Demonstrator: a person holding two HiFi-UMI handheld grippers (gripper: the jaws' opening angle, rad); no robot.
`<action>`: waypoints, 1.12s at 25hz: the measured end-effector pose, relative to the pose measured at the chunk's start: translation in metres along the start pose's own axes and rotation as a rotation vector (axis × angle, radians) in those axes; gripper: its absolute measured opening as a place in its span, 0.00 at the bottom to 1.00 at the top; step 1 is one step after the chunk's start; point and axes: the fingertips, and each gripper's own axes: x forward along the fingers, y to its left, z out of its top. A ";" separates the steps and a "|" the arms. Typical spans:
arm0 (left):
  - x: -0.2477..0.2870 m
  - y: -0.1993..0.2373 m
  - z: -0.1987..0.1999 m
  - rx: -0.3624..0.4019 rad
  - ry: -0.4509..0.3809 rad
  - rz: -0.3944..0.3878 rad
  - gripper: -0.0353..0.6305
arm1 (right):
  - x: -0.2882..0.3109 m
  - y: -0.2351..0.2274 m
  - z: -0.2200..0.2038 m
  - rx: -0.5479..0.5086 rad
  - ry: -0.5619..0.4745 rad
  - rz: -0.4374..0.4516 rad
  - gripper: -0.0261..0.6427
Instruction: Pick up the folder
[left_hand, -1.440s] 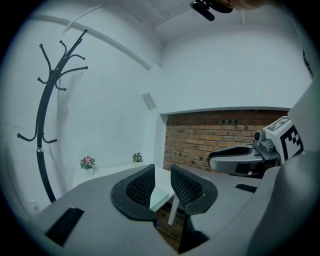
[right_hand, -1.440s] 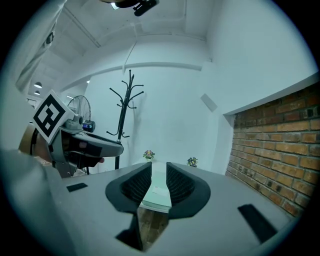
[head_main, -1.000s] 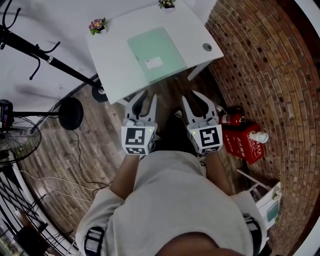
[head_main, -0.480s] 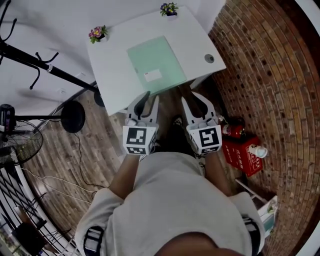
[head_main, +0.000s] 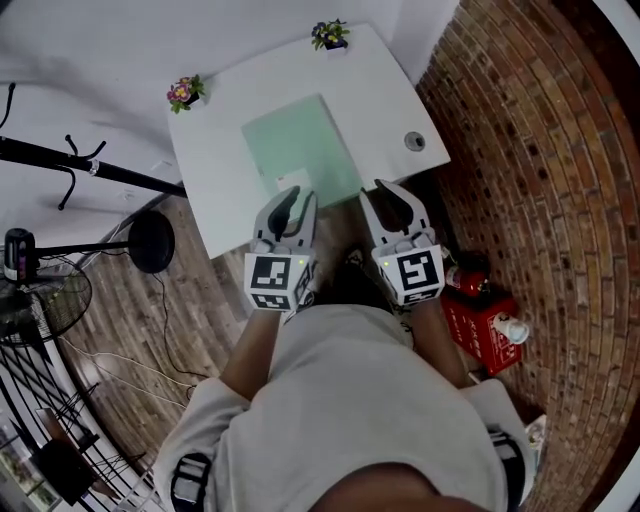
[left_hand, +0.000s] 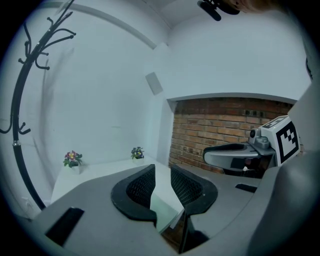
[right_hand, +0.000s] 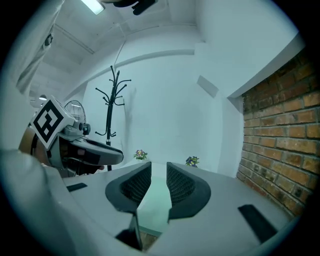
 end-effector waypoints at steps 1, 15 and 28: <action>0.006 -0.001 0.001 -0.005 0.002 0.009 0.19 | 0.003 -0.007 -0.001 -0.001 -0.003 0.010 0.18; 0.047 0.016 0.002 -0.069 0.034 0.178 0.19 | 0.044 -0.059 -0.012 0.020 -0.021 0.164 0.18; 0.056 0.061 -0.017 -0.130 0.097 0.261 0.19 | 0.091 -0.064 -0.025 0.036 0.033 0.248 0.19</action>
